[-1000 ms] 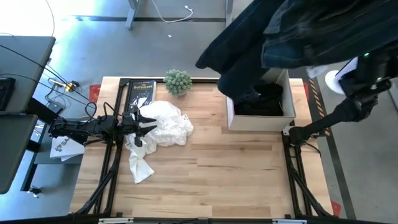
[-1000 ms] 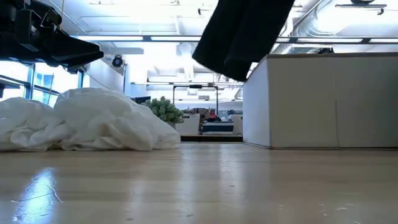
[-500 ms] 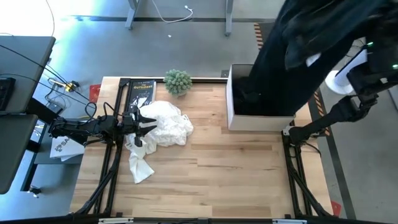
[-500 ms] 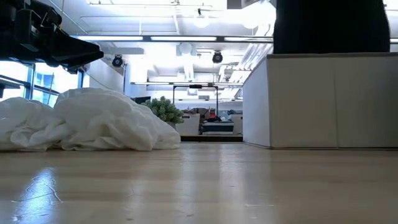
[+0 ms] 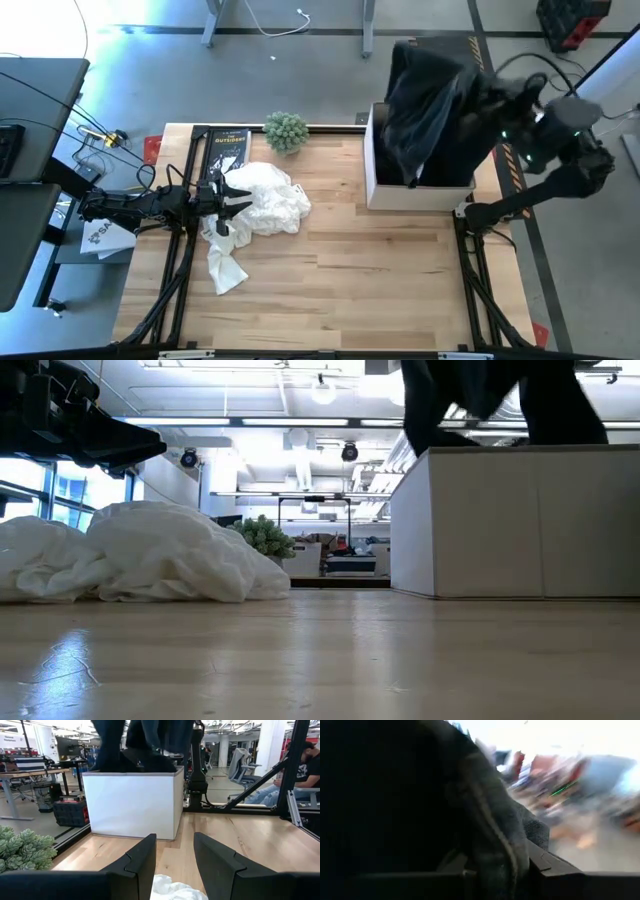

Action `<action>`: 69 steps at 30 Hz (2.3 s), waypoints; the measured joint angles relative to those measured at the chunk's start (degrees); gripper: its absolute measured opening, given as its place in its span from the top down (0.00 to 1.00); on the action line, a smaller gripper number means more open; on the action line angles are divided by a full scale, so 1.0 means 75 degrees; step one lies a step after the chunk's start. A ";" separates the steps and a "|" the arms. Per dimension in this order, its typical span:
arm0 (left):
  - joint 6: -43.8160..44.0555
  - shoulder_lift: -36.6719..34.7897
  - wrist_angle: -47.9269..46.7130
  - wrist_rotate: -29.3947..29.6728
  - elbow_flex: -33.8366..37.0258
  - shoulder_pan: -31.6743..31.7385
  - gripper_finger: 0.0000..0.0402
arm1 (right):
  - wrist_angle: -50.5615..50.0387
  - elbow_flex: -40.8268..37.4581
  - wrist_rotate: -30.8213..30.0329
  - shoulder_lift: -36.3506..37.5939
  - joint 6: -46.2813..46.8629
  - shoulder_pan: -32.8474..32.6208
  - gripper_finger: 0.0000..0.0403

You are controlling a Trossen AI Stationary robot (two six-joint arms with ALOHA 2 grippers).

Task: Sort clothes
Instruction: Put the blue pants into the white laundry bin

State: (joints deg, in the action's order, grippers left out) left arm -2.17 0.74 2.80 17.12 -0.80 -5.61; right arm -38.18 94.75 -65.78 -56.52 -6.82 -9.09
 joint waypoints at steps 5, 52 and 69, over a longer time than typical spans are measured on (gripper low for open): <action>0.0000 -0.0001 -0.0001 -0.0002 0.0000 0.0000 0.67 | -0.1015 -0.0604 0.3231 0.0510 0.3637 0.0855 0.86; 0.0000 0.0000 0.0001 -0.0001 0.0000 0.0001 0.67 | -0.2999 -0.6005 0.6288 -0.2468 0.3895 0.6538 0.84; 0.0000 -0.0001 0.0001 -0.0003 -0.0003 0.0002 0.67 | -0.6041 -0.0156 0.6402 -0.2368 0.3580 0.6468 0.35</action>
State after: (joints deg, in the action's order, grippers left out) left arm -2.17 0.74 2.81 17.10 -0.82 -5.59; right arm -83.49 93.58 -17.77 -74.28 20.03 39.43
